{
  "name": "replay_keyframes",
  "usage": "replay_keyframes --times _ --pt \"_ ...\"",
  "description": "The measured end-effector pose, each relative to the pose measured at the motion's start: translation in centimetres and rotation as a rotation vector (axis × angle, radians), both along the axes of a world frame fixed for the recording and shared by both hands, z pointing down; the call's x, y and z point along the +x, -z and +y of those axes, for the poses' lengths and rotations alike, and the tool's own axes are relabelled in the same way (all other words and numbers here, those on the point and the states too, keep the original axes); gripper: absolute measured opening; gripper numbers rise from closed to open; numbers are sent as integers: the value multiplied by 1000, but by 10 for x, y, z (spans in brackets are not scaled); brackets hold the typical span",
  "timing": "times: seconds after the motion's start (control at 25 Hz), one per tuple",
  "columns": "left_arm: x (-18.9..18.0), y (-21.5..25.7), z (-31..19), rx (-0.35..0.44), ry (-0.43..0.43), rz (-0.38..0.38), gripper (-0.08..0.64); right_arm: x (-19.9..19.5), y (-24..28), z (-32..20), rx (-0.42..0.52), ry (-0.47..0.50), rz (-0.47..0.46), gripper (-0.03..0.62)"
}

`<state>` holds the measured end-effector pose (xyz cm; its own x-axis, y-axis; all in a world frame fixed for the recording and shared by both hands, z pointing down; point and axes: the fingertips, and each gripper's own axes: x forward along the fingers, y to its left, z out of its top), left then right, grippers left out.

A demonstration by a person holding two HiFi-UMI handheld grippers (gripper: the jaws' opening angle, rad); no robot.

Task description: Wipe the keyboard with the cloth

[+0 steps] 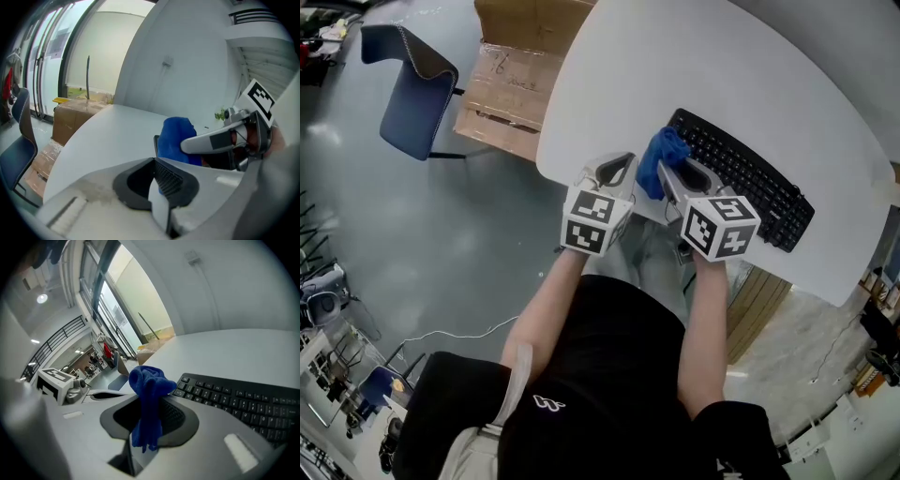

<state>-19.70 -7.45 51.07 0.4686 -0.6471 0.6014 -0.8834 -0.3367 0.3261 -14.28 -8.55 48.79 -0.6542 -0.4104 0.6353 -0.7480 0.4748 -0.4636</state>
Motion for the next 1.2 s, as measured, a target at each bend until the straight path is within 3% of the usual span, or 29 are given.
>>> replay_keyframes --times 0.36,1.2 --pt "15 -19 14 -54 -63 -6 -2 7 -40 14 -76 -47 41 100" --pt "83 -23 35 -59 -166 -70 -2 81 -51 29 -79 -177 7 100"
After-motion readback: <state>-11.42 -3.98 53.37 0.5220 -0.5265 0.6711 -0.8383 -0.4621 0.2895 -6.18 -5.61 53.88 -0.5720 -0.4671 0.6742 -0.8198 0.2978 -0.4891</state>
